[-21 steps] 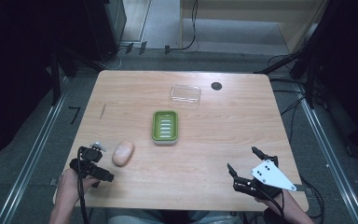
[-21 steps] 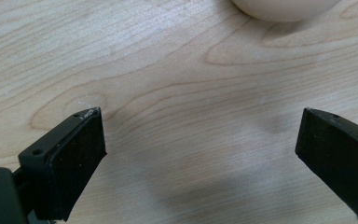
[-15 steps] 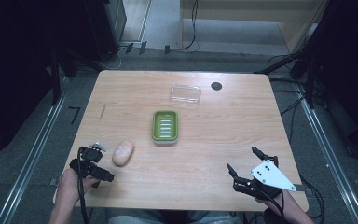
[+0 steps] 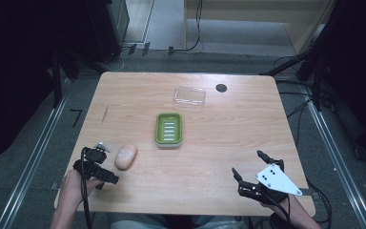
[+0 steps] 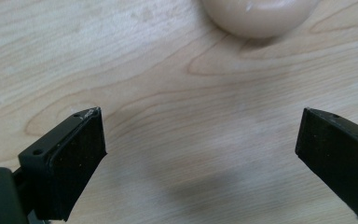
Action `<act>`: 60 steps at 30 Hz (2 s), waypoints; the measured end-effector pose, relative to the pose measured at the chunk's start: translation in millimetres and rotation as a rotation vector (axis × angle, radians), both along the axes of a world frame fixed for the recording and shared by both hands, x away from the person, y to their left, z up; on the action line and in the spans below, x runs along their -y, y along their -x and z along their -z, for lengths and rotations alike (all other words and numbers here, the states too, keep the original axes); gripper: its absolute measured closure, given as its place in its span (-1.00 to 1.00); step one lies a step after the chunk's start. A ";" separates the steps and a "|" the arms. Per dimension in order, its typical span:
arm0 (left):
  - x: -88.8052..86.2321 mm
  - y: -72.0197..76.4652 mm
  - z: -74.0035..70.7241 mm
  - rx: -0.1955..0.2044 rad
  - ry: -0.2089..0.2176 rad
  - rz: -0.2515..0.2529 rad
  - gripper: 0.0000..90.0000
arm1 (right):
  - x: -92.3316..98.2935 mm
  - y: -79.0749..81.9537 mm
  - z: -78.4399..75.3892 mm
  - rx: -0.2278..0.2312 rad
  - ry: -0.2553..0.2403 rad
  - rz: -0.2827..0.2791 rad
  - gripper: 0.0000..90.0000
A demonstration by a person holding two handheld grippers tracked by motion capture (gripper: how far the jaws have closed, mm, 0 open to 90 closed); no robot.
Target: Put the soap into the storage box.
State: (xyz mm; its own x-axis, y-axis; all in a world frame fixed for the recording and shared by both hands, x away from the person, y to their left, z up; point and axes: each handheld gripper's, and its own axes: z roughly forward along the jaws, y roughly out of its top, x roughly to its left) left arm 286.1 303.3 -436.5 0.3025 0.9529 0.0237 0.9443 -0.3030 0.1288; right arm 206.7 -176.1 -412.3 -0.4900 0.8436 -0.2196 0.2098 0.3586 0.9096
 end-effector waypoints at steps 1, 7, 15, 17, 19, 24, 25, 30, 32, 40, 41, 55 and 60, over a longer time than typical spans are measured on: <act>1.3 -1.4 -1.7 0.000 0.003 0.004 -0.96 | -0.1 0.0 0.0 0.000 -0.001 0.001 -0.71; 9.6 -9.6 -12.9 0.037 0.027 0.010 -0.96 | -1.6 -0.6 0.4 -0.004 0.006 0.000 -0.71; 27.5 -22.3 -22.9 0.058 0.041 0.042 -0.97 | -0.4 -0.3 0.8 -0.003 0.008 0.003 -0.71; 31.8 -26.8 -23.6 0.061 0.044 0.043 -0.97 | 0.0 -0.2 0.9 -0.002 0.008 0.003 -0.71; 34.1 -30.1 -24.0 0.062 0.046 0.045 -0.97 | 0.2 0.1 0.9 -0.004 0.006 0.005 -0.71; 38.8 -39.9 -21.5 0.066 0.047 0.049 -1.00 | -0.2 0.3 0.9 -0.002 0.010 0.003 -0.71; 38.8 -39.9 -21.5 0.066 0.047 0.049 -1.00 | -0.2 0.3 0.9 -0.002 0.010 0.003 -0.71; 42.3 -51.1 -13.6 0.048 0.028 0.046 -1.00 | -0.5 0.1 0.9 -0.003 0.012 0.003 -0.71; 43.2 -54.6 -10.9 0.045 0.023 0.043 -1.00 | -0.3 0.0 1.0 -0.003 0.011 0.003 -0.71; 48.7 -66.7 0.5 0.025 -0.006 0.043 -1.00 | -0.1 0.2 0.9 -0.003 0.008 0.004 -0.71; 48.7 -66.7 0.5 0.025 -0.006 0.043 -1.00 | -0.1 0.2 0.9 -0.003 0.008 0.004 -0.71; 52.7 -71.3 8.7 0.002 -0.049 0.049 -0.49 | 0.5 0.5 0.9 -0.005 0.006 0.004 -0.71; 52.2 -71.5 9.5 -0.006 -0.040 0.051 -0.37 | 0.6 0.6 0.9 -0.004 0.007 0.005 -0.71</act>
State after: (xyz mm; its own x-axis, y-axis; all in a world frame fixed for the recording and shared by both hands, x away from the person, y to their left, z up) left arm 357.7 251.1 -446.0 0.3505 0.9347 0.0591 0.9284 -0.3551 0.1100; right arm 206.1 -176.7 -413.2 -0.4864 0.8447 -0.2233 0.2158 0.3638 0.9061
